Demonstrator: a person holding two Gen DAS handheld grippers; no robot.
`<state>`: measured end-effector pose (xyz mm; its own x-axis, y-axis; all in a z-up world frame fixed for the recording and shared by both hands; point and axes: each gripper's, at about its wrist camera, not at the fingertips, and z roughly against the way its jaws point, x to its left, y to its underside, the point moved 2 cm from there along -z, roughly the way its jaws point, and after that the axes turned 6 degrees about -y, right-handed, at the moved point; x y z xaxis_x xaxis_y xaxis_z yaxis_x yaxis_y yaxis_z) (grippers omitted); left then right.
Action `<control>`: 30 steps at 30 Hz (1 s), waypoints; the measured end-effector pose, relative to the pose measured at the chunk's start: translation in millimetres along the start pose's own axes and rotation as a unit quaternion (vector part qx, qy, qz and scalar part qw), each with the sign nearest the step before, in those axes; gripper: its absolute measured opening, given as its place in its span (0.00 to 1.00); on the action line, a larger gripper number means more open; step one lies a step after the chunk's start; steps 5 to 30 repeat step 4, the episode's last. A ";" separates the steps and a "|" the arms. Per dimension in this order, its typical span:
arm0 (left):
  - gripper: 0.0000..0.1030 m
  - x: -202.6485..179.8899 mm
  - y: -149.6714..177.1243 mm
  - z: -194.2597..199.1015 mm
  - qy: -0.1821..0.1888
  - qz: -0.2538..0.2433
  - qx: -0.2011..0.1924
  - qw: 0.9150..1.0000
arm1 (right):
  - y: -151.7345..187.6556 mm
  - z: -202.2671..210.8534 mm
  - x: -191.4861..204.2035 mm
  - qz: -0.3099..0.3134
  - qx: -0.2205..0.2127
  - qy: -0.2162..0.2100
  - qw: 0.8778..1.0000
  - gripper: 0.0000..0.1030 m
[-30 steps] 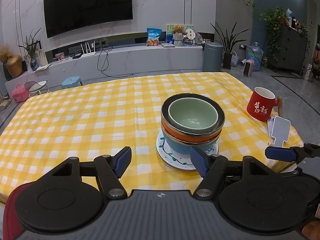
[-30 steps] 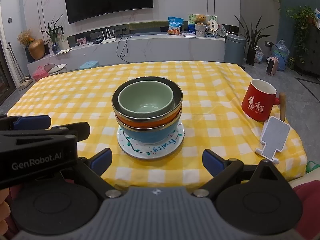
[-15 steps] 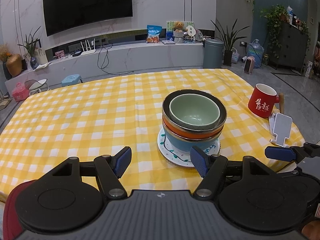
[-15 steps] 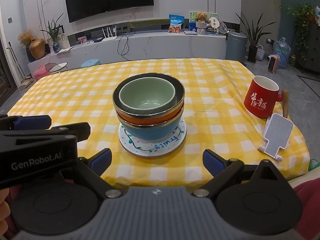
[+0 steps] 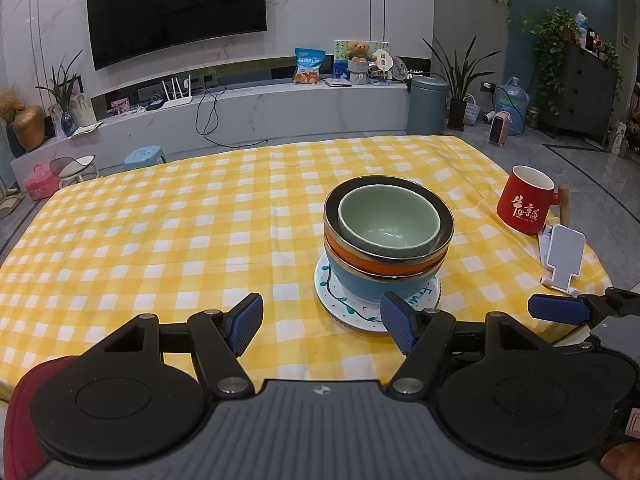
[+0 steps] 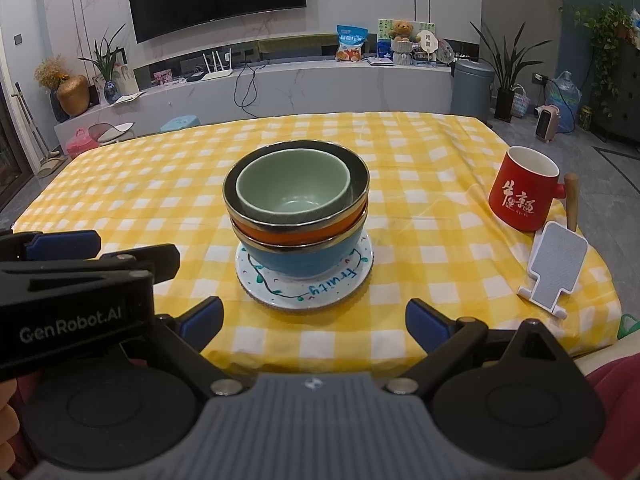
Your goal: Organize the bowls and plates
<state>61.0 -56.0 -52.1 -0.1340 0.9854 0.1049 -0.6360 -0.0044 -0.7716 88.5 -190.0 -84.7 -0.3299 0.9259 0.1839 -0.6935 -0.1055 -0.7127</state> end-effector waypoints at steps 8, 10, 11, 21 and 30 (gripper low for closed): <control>0.77 -0.4 0.8 -0.2 -0.002 -0.002 0.000 1.000 | 0.1 -0.8 0.4 -0.001 0.002 0.000 1.000 0.93; 0.77 -0.4 0.8 -0.2 -0.002 -0.002 0.000 1.000 | 0.1 -0.8 0.4 -0.001 0.002 0.000 1.000 0.93; 0.77 -0.4 0.8 -0.2 -0.002 -0.002 0.000 1.000 | 0.1 -0.8 0.4 -0.001 0.002 0.000 1.000 0.93; 0.77 -0.4 0.8 -0.2 -0.002 -0.002 0.000 1.000 | 0.1 -0.8 0.4 -0.001 0.002 0.000 1.000 0.93; 0.77 -0.4 0.8 -0.2 -0.002 -0.002 0.000 1.000 | 0.1 -0.8 0.4 -0.001 0.002 0.000 1.000 0.93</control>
